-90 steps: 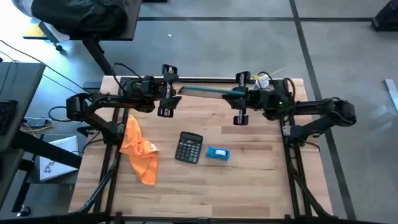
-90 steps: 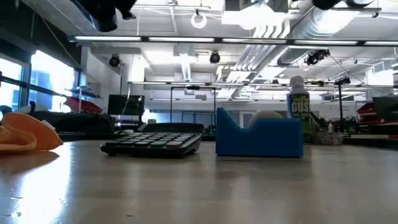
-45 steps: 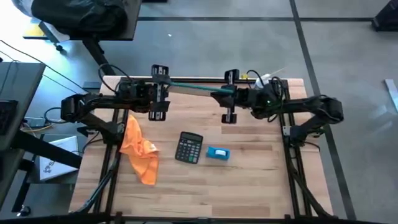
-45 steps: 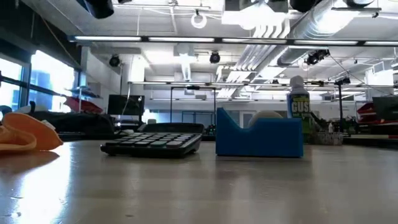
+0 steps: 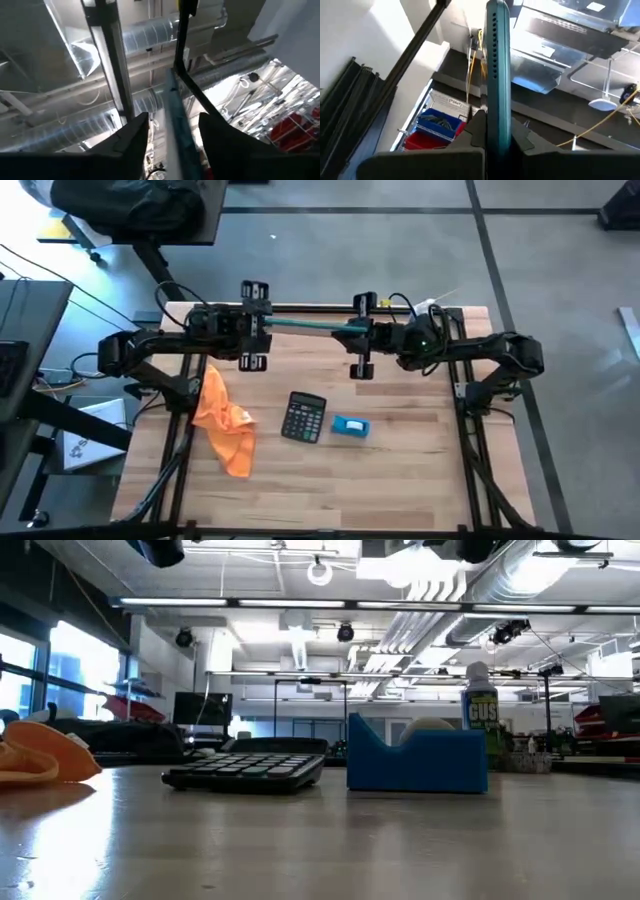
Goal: Apply microfiber cloth
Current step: Spray the front of the cellphone with spray bottle
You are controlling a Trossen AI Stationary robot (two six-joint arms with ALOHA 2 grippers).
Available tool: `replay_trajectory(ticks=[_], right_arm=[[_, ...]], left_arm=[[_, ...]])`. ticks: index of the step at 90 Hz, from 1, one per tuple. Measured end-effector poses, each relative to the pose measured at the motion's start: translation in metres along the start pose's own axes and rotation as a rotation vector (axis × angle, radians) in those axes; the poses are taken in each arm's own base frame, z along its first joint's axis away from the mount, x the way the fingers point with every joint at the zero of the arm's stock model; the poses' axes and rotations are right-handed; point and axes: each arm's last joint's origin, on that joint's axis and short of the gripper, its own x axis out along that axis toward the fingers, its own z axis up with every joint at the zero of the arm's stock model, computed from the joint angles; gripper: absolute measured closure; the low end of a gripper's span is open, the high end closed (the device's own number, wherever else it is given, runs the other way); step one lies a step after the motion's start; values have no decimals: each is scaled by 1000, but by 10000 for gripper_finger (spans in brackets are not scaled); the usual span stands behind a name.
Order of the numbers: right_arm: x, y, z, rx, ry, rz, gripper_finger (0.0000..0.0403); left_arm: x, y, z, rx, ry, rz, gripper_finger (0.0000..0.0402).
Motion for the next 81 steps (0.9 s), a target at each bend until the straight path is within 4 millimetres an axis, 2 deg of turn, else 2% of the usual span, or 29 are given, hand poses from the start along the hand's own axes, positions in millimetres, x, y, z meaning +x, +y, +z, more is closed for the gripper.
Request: replay_trajectory(ticks=[34, 52, 70, 81], right_arm=[[-1, -2, -2, 20, 23, -7, 403], [-1, -3, -5, 21, 62, -62, 380], [-1, -4, -9, 24, 111, -94, 326], [-3, -2, -15, 50, 198, -77, 291]], left_arm=[[0, 0, 0, -11, 0, 8, 387], [0, 2, 0, -59, -1, 69, 389], [-1, 3, -1, -56, 3, 70, 392], [-4, 9, 4, -64, 5, 77, 393]])
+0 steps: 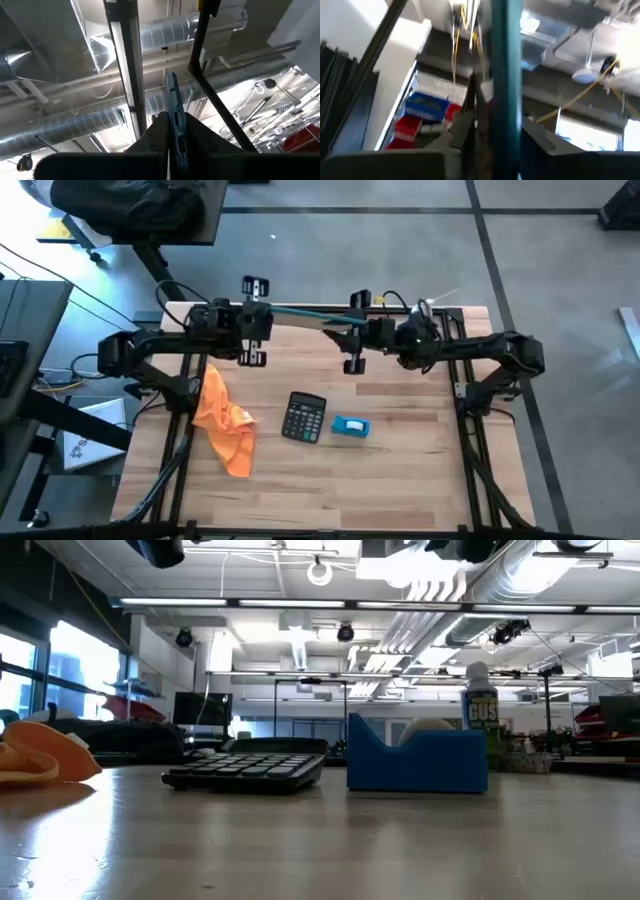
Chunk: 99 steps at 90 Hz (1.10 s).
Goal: Apply microfiber cloth
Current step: Spray the front of the cellphone with spray bottle
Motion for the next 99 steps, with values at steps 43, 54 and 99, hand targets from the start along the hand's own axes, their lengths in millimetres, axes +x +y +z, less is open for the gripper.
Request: replay_trajectory(ticks=[43, 54, 99], right_arm=[[-28, -3, 5, -34, 603, -142, 206], [-40, -9, 9, -99, 761, -338, 206], [-103, -28, 7, 99, 1184, -909, 176]], left_arm=[[-55, 8, 38, 21, 73, 99, 395], [-69, 6, 42, 26, 102, 115, 395], [-118, 0, -2, -25, 483, 276, 395]])
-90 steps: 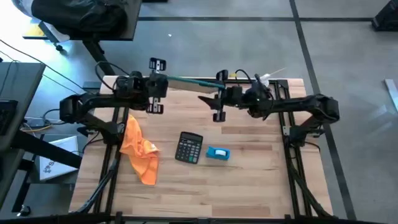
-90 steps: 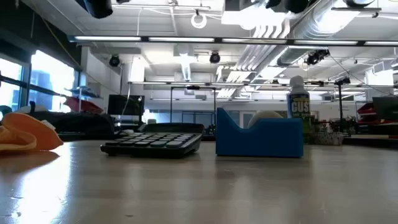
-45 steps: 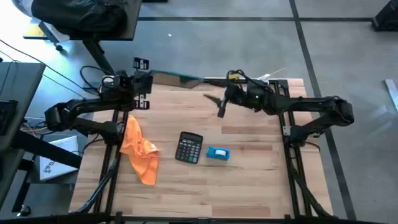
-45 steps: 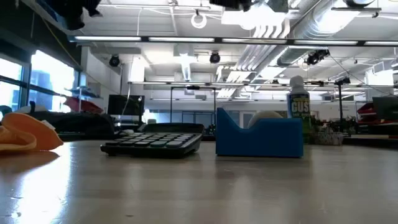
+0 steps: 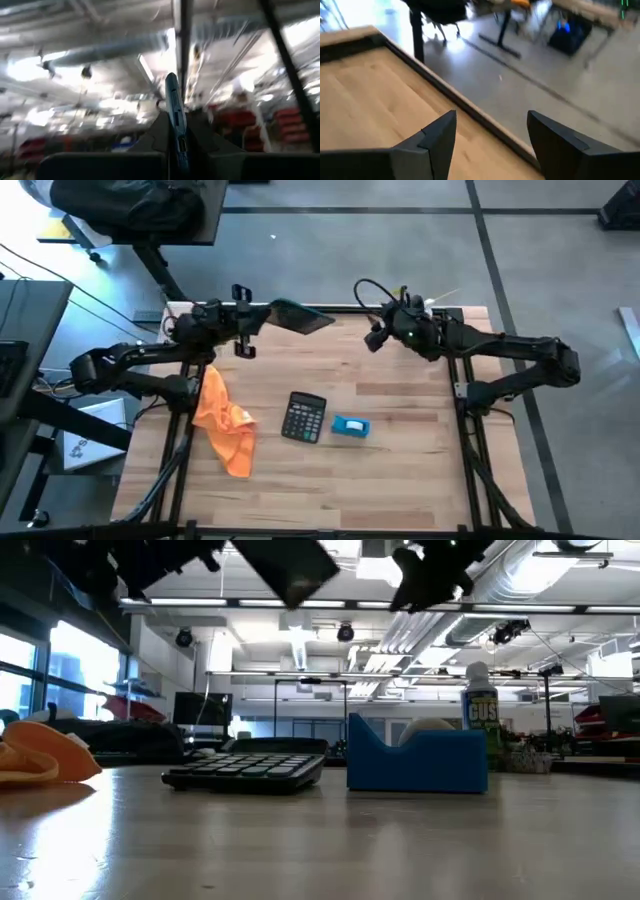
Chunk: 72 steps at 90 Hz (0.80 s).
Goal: Apply microfiber cloth
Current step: Spray the front of the cellphone with spray bottle
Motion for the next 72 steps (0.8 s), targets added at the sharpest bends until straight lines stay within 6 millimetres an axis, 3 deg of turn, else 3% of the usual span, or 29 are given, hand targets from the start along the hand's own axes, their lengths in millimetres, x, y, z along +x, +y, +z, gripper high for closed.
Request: replay_trajectory(ticks=[16, 32, 72], right_arm=[[9, -24, -17, 160, 140, -219, 154], [9, -30, -19, 223, 86, -394, 158], [31, -37, -23, 540, 64, -466, 164]], left_arm=[[-7, 1, -26, 2, 185, 42, 395], [-12, 1, -46, 10, 359, 42, 395], [-15, -1, -59, -8, 479, 83, 395]])
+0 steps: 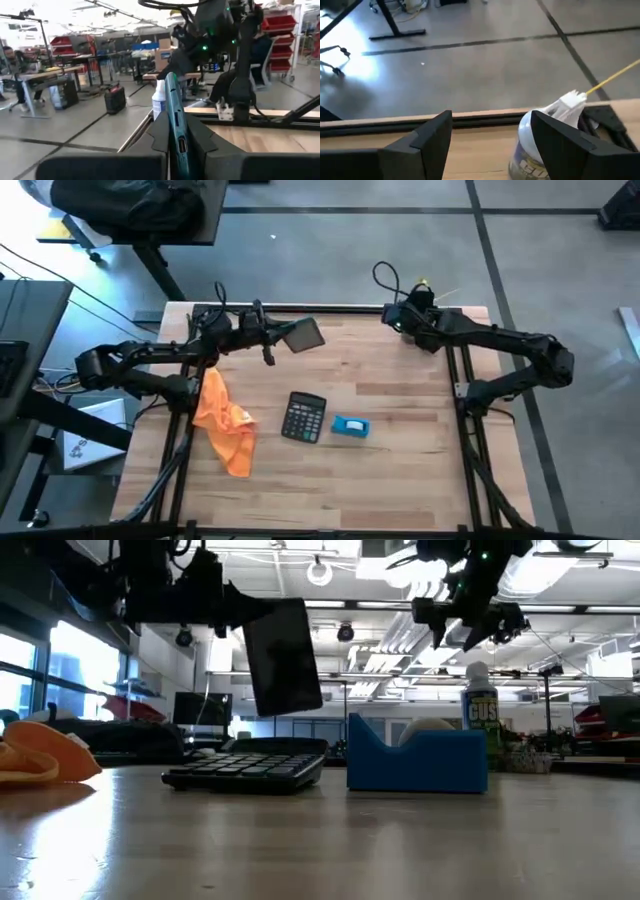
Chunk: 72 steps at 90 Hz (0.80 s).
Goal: Apply microfiber cloth
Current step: Spray the front of the cellphone with spray bottle
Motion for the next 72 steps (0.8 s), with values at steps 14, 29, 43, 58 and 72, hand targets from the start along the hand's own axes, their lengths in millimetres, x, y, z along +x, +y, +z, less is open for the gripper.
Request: replay_trajectory(ticks=[14, 29, 43, 58, 72], right_arm=[[5, -2, 0, 86, 6, -27, 164], [13, 3, -7, 102, -3, -65, 168], [21, 4, -14, 119, -27, -133, 177], [32, 6, -21, 100, 6, -174, 191], [40, 11, -25, 110, 17, -175, 194]], left_arm=[[0, -1, 0, 9, 2, -9, 395], [0, -1, 0, 10, 2, -12, 395], [0, -1, 0, 10, 2, -15, 395], [0, -1, 0, 19, 2, -14, 395], [0, -1, 0, 20, 2, -14, 394]])
